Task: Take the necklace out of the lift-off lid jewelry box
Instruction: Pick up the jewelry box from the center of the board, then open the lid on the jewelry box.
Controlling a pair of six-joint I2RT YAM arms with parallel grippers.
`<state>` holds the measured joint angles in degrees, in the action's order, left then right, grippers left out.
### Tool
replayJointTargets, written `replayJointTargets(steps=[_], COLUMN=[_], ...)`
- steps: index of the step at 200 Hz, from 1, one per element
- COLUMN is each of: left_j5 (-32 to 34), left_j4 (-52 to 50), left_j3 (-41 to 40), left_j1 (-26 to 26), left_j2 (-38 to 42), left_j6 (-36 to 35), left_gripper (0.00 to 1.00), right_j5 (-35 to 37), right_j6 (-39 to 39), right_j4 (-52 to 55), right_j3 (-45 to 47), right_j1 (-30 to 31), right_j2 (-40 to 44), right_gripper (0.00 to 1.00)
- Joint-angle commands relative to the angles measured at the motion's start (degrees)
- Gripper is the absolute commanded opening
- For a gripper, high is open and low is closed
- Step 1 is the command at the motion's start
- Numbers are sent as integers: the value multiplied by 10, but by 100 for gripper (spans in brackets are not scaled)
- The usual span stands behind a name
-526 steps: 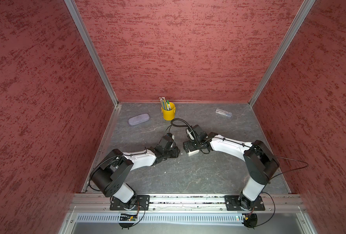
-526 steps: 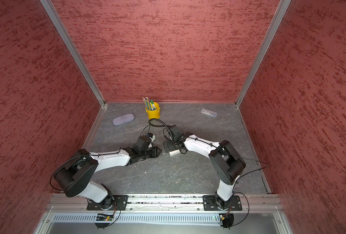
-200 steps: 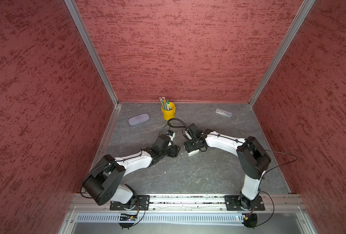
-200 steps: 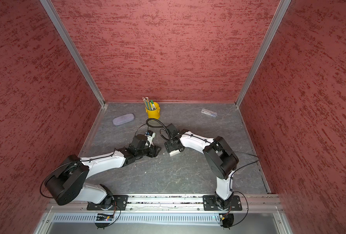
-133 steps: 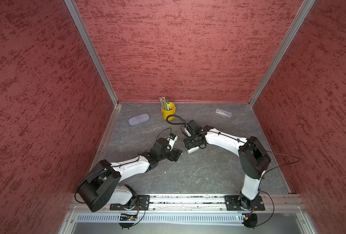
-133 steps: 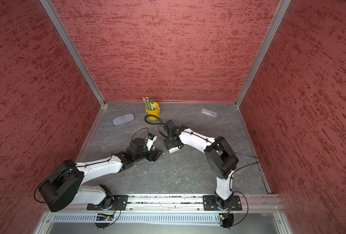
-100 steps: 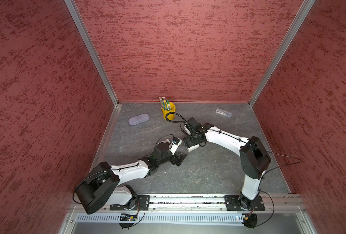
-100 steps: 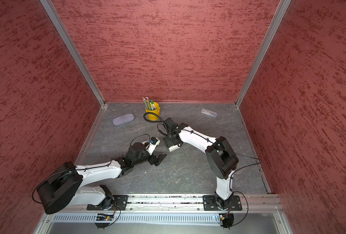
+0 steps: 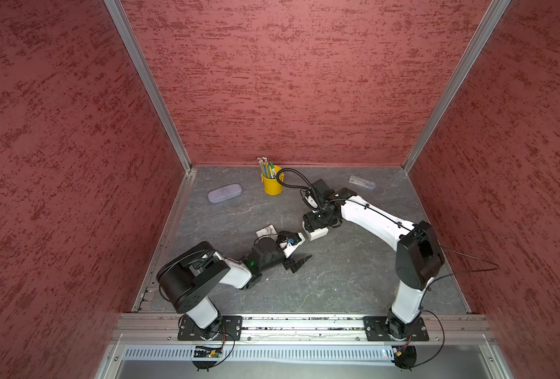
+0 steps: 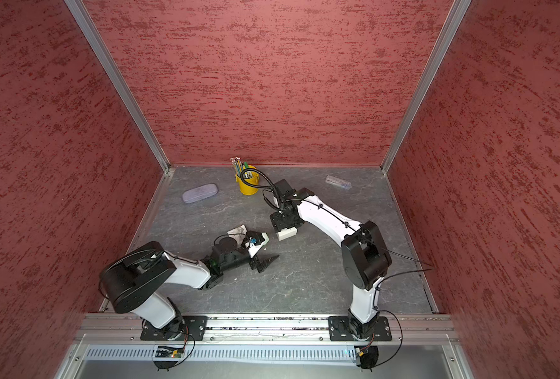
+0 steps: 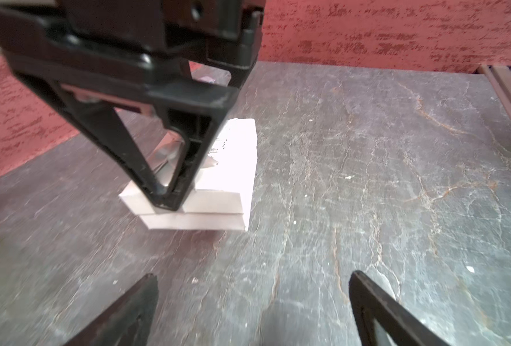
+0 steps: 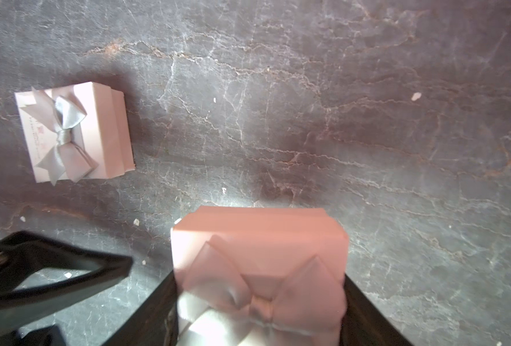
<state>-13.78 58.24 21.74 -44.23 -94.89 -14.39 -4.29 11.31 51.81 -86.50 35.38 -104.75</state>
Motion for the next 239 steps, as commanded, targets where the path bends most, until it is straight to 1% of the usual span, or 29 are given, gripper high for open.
replayJointTargets(steps=[1,27,62,89,111,147,199,239], left_j5=[-38,-19,-45,-73,-82,-91,-113,-121], left_j4=[101,100,49,49,35,36,33,36], left_j3=[15,30,57,66,73,74,81,83], left_j1=[20,24,45,61,64,64,70,74], left_j2=[-37,-58,-57,-62,-63,-71,-71,-71], left_j6=[22,18,36,45,36,34,42,49], left_gripper=[100,100,100,100,98,98,85,79], right_j5=[-22,-33,-47,-50,-50,-50,-56,-66], right_j6=[1,4,6,6,5,4,4,6], right_j4=[16,9,8,14,18,21,24,22], right_j3=[-6,-2,-18,-32,-38,-47,-52,-51], right_j1=[-4,-4,-4,-4,-5,-6,-5,-5], right_j2=[26,28,32,32,32,32,32,35], right_gripper=[72,72,73,72,72,72,72,72])
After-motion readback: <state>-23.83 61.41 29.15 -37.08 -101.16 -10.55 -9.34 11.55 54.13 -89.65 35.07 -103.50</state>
